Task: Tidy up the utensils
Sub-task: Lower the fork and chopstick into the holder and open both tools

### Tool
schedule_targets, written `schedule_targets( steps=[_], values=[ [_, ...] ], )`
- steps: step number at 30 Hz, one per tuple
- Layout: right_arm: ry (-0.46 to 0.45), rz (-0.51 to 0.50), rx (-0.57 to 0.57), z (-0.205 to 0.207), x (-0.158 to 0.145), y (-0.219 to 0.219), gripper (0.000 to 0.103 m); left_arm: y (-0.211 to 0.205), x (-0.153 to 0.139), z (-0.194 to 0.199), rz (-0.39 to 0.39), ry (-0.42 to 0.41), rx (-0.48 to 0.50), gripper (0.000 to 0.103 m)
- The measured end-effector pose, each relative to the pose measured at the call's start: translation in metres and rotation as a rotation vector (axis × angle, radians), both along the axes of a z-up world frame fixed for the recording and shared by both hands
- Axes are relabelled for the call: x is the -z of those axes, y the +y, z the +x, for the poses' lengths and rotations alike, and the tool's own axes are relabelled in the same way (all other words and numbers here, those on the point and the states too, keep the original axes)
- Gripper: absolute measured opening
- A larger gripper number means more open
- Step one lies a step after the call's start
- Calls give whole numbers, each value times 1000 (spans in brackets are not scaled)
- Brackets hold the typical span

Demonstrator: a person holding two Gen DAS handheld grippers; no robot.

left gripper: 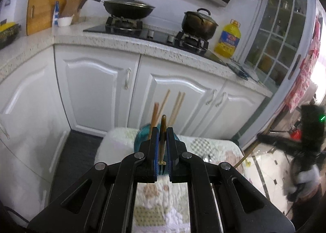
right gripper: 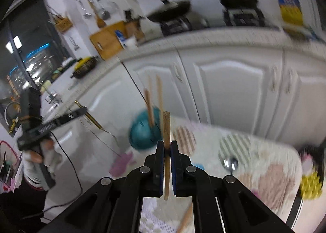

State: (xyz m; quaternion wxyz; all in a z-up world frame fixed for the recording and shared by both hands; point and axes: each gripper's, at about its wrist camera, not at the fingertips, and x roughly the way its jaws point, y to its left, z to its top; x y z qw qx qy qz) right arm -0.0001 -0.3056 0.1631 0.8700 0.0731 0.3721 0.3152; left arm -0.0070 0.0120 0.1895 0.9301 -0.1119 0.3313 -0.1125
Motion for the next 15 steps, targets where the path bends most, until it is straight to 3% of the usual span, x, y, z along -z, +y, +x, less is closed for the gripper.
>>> schedule_targets(
  steps=[4,8,11,15],
  values=[
    [-94,-2,-29,17,-49,21,5,-1,3,19,22,9,-12,6],
    [-150,-10,-34,39,-79,40,5,-7,15,39,45,34,-12,6],
    [-174,-45,-16,61,-84,57,5,-12,31,53,63,62,-16,6],
    [-137,-53,-11,95,-63,77,5,-16,52,67,83,105,-24,6]
  ],
)
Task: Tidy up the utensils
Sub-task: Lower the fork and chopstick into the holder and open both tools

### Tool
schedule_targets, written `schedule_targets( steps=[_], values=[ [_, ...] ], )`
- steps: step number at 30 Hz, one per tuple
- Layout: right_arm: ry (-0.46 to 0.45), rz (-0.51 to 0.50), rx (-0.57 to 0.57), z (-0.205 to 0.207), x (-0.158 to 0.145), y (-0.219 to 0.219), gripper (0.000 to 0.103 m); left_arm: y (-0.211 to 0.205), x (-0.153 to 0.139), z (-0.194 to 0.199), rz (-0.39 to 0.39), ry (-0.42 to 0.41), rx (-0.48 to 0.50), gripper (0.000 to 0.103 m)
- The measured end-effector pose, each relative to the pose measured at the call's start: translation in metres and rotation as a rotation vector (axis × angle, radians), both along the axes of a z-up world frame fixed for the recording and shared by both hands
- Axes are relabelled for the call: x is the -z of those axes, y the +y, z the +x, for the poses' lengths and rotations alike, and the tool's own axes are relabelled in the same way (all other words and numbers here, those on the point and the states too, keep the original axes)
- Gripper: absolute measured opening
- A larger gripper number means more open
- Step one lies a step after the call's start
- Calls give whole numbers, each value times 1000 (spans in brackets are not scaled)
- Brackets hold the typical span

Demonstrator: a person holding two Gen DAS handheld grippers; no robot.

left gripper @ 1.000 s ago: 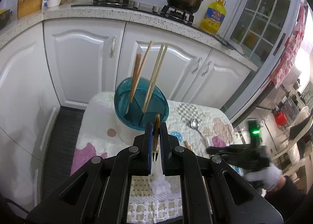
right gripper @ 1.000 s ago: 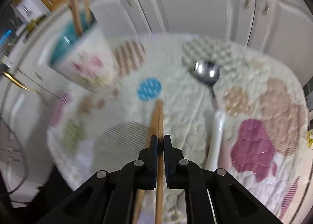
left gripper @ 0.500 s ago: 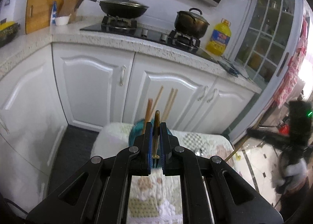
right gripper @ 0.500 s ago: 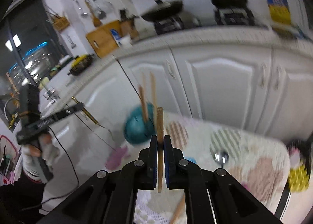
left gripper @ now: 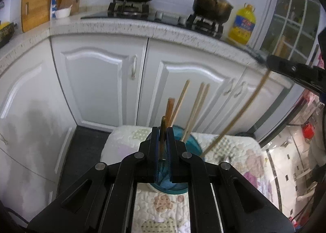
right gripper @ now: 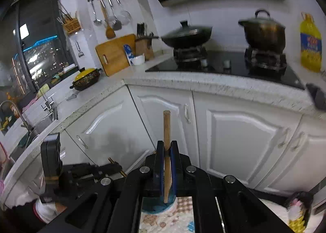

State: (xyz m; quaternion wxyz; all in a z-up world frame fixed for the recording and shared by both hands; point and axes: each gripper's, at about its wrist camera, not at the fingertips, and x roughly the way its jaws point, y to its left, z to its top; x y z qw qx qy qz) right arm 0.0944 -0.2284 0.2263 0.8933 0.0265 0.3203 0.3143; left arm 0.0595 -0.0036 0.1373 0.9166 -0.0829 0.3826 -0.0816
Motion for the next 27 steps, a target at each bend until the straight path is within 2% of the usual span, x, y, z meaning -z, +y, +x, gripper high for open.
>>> schedule_targets(
  steps=[4,10,13,17,21,27],
  values=[
    [38,-14,5,21,30,12,5,-2,21,9,17,38,-8,6],
    [186,-13,-34,41,91,27,5,-7,49,16,12,94,7,6],
    [228,-19,-35,47,110,31,5,-10,57,19,13,111,4,6],
    [267,30,-26,50,124,24,7,-14,61,19,18,121,4,6],
    [286,43,-18,45,129,15,24,-16,61,19,11,125,-5,8],
    [289,48,-5,31,131,6,24,-17,57,13,3,119,-11,17]
  ],
)
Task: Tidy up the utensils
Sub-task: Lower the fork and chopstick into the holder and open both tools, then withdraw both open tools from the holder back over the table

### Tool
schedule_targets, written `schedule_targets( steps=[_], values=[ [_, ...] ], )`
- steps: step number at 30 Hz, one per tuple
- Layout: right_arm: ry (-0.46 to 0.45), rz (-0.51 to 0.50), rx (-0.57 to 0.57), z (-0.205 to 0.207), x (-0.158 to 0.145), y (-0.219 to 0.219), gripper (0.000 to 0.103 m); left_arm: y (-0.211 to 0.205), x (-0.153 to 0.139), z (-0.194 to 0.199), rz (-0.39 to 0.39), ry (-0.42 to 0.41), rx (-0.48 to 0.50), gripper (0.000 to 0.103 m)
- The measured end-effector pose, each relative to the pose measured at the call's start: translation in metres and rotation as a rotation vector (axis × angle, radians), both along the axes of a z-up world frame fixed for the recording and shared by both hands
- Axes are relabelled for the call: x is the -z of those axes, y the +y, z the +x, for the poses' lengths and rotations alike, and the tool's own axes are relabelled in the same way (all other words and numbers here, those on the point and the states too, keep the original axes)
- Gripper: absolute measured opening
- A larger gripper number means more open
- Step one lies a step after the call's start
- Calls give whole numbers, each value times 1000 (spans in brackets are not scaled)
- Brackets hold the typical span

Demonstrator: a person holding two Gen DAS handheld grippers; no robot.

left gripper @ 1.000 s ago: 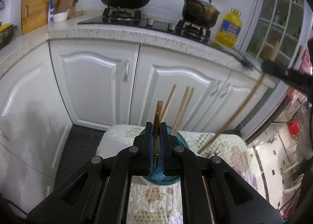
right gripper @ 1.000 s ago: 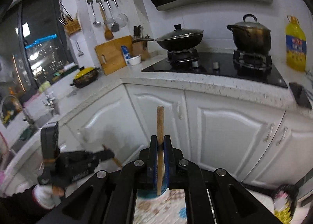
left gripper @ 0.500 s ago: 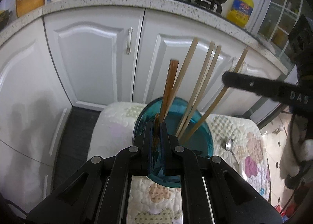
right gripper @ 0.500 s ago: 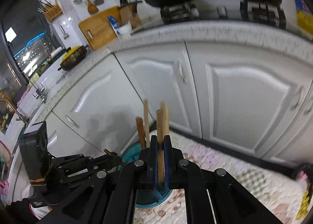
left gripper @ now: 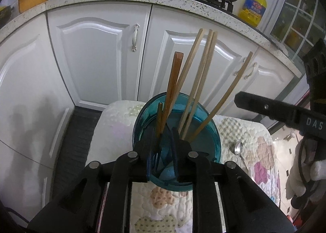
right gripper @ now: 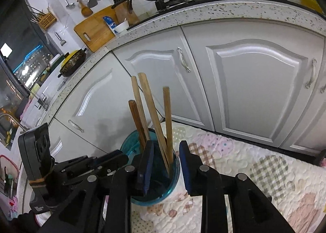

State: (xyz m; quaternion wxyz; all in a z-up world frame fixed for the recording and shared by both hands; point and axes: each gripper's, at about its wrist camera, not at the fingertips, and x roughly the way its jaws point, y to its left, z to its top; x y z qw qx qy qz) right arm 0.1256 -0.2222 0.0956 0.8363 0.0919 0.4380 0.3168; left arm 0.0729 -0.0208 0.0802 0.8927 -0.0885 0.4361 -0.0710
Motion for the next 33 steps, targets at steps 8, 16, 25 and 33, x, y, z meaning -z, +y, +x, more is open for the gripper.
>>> schedule_targets(
  steps=[8,16,25,33],
  values=[
    [-18,-36,11,-20,-2,-5,25,-4,-10,-17,10,-27,-16,30],
    [-60,-60,48,-52,-9,-11,32,-16,-19,-40,32,-63,-18,36],
    [-82,-78,82,-87,-13,-28,34,-44,-27,-68,52,-109,20,37],
    [-111,-108,144,-118,-16,-53,39,-72,-32,-88,72,-140,57,37]
  ],
)
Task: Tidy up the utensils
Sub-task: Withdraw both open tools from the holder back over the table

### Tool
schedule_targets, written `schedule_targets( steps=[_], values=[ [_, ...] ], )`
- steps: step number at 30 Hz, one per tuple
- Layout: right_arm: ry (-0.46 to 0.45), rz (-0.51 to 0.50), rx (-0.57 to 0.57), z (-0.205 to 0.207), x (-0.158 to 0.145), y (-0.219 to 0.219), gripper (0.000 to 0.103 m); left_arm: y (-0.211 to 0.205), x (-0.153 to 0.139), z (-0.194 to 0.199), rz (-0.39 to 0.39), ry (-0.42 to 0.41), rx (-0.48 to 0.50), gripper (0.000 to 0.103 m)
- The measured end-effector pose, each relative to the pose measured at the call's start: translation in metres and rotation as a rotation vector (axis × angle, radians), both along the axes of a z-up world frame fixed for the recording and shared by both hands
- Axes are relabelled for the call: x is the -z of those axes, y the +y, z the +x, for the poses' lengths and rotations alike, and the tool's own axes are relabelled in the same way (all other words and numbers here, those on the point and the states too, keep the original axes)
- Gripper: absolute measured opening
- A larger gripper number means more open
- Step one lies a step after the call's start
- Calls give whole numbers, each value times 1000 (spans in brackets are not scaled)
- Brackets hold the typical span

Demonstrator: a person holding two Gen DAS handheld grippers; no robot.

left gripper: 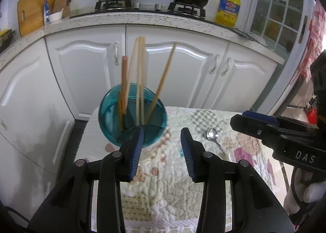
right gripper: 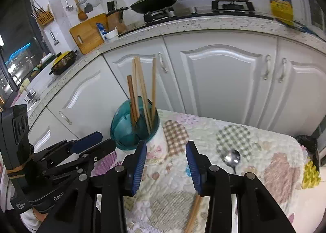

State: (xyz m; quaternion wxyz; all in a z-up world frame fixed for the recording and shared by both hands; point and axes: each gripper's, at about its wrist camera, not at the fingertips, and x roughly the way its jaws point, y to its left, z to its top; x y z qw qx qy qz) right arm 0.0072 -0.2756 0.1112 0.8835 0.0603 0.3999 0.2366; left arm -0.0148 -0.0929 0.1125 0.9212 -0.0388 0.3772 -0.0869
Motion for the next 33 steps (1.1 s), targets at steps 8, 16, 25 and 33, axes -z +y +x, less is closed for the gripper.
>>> schedule_targets(
  steps=[8,16,25,33],
  values=[
    [-15,-8,47,-25,-2,-25,39,-24,-6,-18,21,-36,36,38],
    [-34,-28,87,-44,-4,-42,43,-40,-6,-27,22,-36,71,38],
    [-8,-43,118,-50,6,-59,43,-51,-4,-29,29,-29,94,39],
    [9,-43,128,-50,10,-64,43,-54,2,-26,24,-6,109,39]
  ],
)
